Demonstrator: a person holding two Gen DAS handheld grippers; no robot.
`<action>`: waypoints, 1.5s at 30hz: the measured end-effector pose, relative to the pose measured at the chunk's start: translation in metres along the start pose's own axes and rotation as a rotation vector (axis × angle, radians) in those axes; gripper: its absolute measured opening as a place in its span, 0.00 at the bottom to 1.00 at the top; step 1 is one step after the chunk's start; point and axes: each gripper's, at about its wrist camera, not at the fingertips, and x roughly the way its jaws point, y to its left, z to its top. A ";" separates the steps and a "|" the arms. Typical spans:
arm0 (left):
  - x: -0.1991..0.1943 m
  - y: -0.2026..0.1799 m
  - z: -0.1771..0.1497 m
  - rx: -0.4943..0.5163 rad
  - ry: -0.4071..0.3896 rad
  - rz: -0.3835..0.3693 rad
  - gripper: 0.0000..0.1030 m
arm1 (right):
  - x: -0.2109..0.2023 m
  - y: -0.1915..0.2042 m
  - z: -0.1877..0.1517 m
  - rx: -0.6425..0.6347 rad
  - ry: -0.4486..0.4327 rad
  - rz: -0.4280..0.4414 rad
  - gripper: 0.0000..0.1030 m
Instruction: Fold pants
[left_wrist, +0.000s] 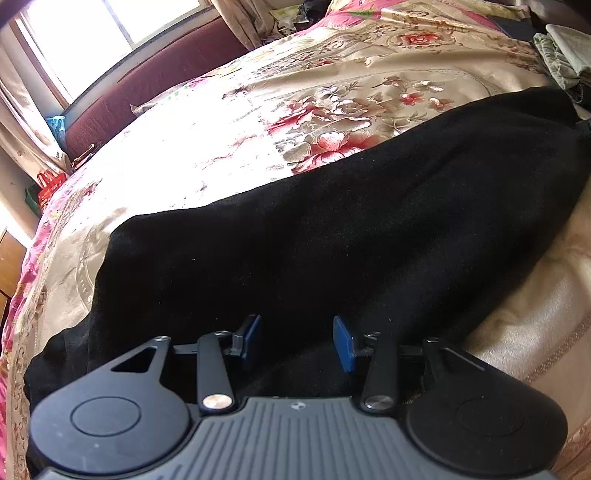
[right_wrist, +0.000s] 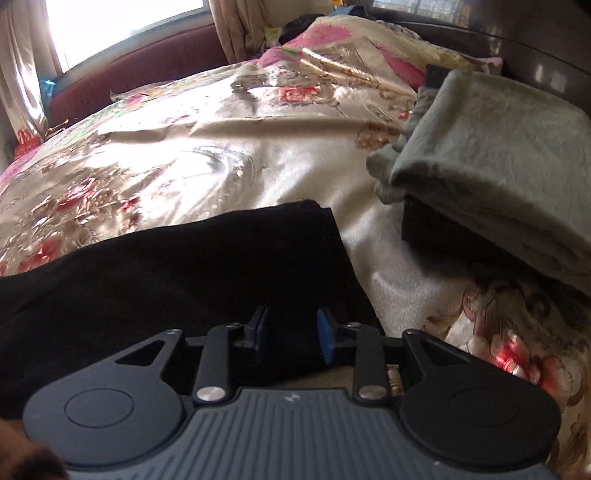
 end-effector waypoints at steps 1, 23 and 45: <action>-0.004 0.001 -0.001 -0.001 -0.003 -0.004 0.54 | -0.011 0.002 0.002 0.012 -0.019 -0.001 0.30; -0.021 -0.016 -0.007 -0.078 -0.122 -0.123 0.61 | -0.036 0.004 -0.057 0.391 0.035 0.265 0.48; -0.010 -0.024 0.009 -0.083 -0.126 -0.182 0.61 | 0.033 -0.027 -0.042 0.765 -0.117 0.467 0.54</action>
